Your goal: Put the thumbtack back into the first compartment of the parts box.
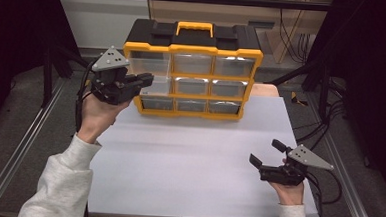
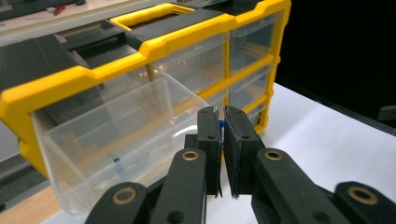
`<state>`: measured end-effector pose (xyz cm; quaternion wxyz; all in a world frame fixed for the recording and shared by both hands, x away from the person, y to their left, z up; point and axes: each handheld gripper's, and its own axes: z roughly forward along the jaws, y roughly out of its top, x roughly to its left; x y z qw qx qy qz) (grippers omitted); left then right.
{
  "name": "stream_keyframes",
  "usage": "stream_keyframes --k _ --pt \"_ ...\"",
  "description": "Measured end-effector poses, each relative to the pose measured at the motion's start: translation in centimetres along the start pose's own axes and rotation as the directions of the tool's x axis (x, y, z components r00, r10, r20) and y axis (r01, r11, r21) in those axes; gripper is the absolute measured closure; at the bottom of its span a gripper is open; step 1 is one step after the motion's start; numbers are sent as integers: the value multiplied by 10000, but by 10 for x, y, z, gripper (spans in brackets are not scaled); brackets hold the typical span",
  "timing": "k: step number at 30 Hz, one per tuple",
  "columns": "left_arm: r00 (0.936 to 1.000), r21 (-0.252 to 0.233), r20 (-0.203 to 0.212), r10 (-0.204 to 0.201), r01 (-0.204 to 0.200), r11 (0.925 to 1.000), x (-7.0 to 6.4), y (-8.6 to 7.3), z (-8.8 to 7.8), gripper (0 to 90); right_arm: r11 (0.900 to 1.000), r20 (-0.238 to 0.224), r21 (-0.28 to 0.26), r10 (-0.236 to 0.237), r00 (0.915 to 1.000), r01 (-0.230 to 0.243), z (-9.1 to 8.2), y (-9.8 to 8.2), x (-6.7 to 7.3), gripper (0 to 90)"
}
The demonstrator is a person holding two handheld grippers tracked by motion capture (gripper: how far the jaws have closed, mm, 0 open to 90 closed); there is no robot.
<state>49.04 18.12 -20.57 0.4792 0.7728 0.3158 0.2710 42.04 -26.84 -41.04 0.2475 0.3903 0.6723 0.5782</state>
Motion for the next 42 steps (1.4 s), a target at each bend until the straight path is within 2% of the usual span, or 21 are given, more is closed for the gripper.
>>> stream_keyframes --k 11,20,35,40,41,42 --pt "9996 39 -276 27 -26 10000 13 8 12 850 10000 -37 -1 -26 10000 26 0 0 0 5" --pt "9984 43 -550 -157 160 9999 22 8 21 850 10000 -36 -16 -21 10000 21 1 -1 0 5" --pt "9943 421 -1047 -199 244 9988 34 5 41 849 10000 -63 10 -31 10000 31 1 -1 0 5" --pt "9933 628 -1146 -147 220 9978 35 3 46 849 10000 -78 6 -26 10000 27 1 0 0 6" --pt "9934 781 -1143 -22 111 9969 36 3 47 849 10000 -59 14 -42 10000 42 1 0 0 5" --pt "9932 681 -1157 -147 227 9974 35 3 48 849 10000 -54 23 -39 10000 40 1 -1 0 6"
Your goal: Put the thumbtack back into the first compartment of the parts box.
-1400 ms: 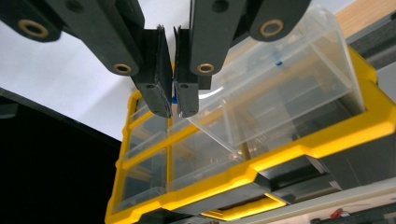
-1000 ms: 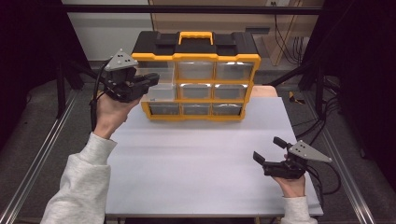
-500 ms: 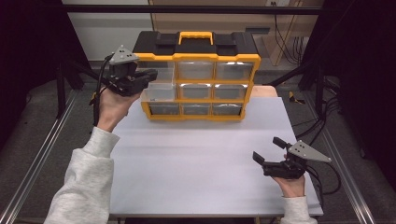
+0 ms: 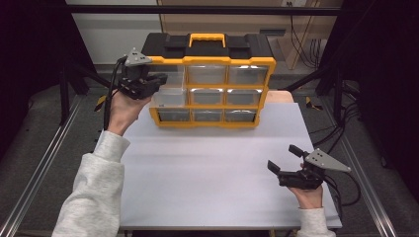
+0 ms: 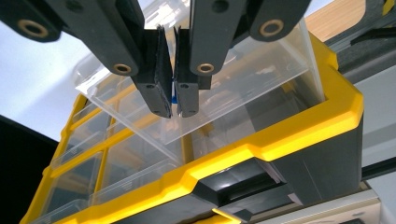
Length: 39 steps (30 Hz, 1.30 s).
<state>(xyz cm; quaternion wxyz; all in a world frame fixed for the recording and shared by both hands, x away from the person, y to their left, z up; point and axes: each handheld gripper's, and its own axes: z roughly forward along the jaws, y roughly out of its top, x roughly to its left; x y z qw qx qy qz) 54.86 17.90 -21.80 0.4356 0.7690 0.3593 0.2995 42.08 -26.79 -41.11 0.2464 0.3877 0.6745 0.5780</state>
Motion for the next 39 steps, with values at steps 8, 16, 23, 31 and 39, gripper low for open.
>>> stream_keyframes --k 8,16,23,31,39 --pt "9999 400 -126 38 -33 9992 1 -2 6 849 10000 0 -7 5 10000 -5 0 0 0 5" --pt "9998 535 -216 -43 55 9986 0 -1 12 849 10000 14 4 9 10000 -9 0 0 0 5" --pt "9988 696 -465 -136 168 9974 -4 -1 15 845 10000 -3 -27 53 10000 -53 0 0 0 6" --pt "9988 861 -435 -203 240 9960 -3 0 13 788 10000 1 -28 19 10000 -19 0 0 0 5" --pt "9981 621 -529 -323 355 9974 -4 1 11 682 10000 -7 -53 39 10000 -39 0 0 0 5"
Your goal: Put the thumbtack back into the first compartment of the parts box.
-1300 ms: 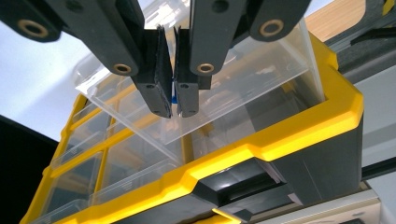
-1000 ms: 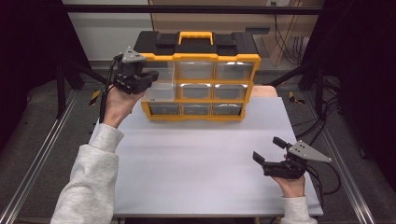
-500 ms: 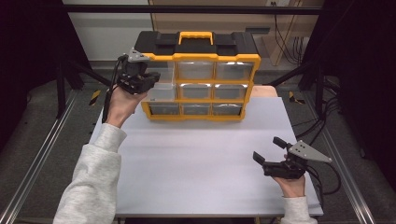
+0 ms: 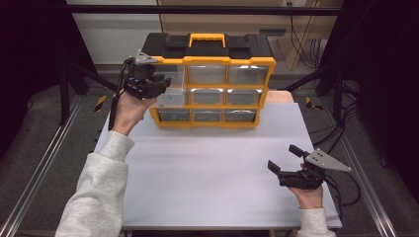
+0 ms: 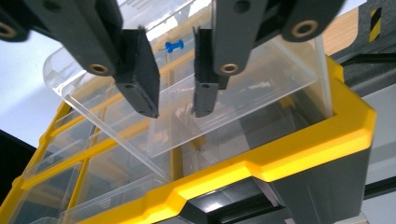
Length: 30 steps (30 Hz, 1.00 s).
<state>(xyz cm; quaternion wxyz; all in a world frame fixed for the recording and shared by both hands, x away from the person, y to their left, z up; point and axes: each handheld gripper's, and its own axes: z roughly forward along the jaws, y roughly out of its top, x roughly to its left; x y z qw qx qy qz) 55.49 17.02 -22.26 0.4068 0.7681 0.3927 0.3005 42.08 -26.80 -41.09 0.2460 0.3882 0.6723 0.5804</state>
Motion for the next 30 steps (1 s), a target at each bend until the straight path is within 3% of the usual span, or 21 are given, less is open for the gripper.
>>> stream_keyframes --k 3,9,16,18,23,30 --pt "9999 -152 69 82 -81 9999 1 -1 -5 642 10000 15 10 -11 10000 11 0 0 0 5" --pt "9981 -931 585 -191 245 9954 1 -4 -21 529 10000 15 -5 0 10000 0 0 0 0 5" --pt "9902 -1882 1393 26 239 9818 -2 -14 -44 306 10000 -9 -64 9 10000 -9 -1 0 0 5" --pt "9894 -2084 1445 130 176 9779 -3 -18 -49 231 10000 -11 -77 39 10000 -39 -1 1 0 5" --pt "9873 -2276 1579 190 177 9736 -4 -28 -59 107 10000 4 -71 44 10000 -44 -1 1 0 5" --pt "9852 -2405 1694 258 160 9705 -9 -49 -67 61 10000 94 -53 49 9999 -49 -2 1 -1 5"
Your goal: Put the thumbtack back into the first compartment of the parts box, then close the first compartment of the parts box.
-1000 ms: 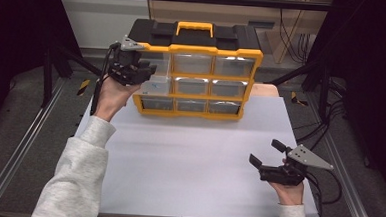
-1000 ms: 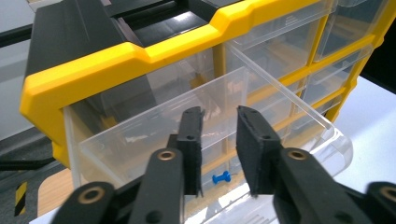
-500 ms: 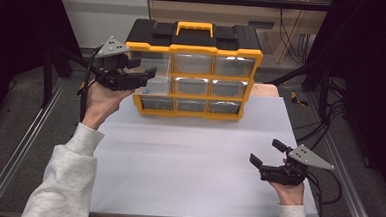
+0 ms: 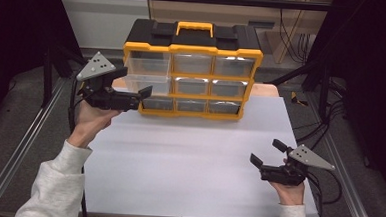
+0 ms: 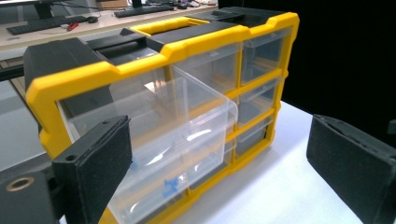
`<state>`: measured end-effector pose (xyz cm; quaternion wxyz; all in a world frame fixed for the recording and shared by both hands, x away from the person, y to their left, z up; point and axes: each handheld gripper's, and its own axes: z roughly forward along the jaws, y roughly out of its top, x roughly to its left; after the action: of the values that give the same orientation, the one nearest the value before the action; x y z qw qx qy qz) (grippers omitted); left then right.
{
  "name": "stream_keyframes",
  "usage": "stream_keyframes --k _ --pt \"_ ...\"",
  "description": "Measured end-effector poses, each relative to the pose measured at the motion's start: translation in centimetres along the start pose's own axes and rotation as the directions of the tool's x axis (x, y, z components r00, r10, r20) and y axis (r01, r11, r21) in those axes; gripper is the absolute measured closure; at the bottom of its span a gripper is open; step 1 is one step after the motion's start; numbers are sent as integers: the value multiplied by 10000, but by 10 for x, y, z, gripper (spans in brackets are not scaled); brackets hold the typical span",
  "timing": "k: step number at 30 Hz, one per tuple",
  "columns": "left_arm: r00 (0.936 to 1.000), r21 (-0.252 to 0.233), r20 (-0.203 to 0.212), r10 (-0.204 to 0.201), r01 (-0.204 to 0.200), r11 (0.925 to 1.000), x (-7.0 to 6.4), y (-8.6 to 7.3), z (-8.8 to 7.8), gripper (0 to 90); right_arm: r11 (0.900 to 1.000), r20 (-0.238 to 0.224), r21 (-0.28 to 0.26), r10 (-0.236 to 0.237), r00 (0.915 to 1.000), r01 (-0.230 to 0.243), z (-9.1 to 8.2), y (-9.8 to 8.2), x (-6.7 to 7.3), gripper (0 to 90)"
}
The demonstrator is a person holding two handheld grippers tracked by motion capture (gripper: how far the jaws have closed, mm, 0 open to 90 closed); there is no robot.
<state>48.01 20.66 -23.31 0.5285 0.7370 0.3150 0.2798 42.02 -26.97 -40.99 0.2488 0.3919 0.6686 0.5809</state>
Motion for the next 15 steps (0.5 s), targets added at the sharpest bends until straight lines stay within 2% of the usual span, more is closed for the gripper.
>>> stream_keyframes --k 3,9,10,11,15 --pt "10000 -175 36 75 -74 9998 -3 -12 -4 56 10000 -15 6 -2 10000 2 0 0 0 5" --pt "10000 -218 60 14 -13 9998 -6 -34 -8 55 10000 -9 -12 8 10000 -8 0 0 0 5" --pt "9999 -137 78 -105 106 9998 -7 -36 -9 55 10000 2 3 -2 10000 2 0 0 0 5" --pt "10000 -170 40 3 -2 9999 -6 -38 -9 56 10000 13 19 -18 10000 18 0 0 0 5" --pt "9999 -203 -17 -154 154 9997 -7 -44 -10 84 10000 -24 -40 18 10000 -19 0 0 0 5"
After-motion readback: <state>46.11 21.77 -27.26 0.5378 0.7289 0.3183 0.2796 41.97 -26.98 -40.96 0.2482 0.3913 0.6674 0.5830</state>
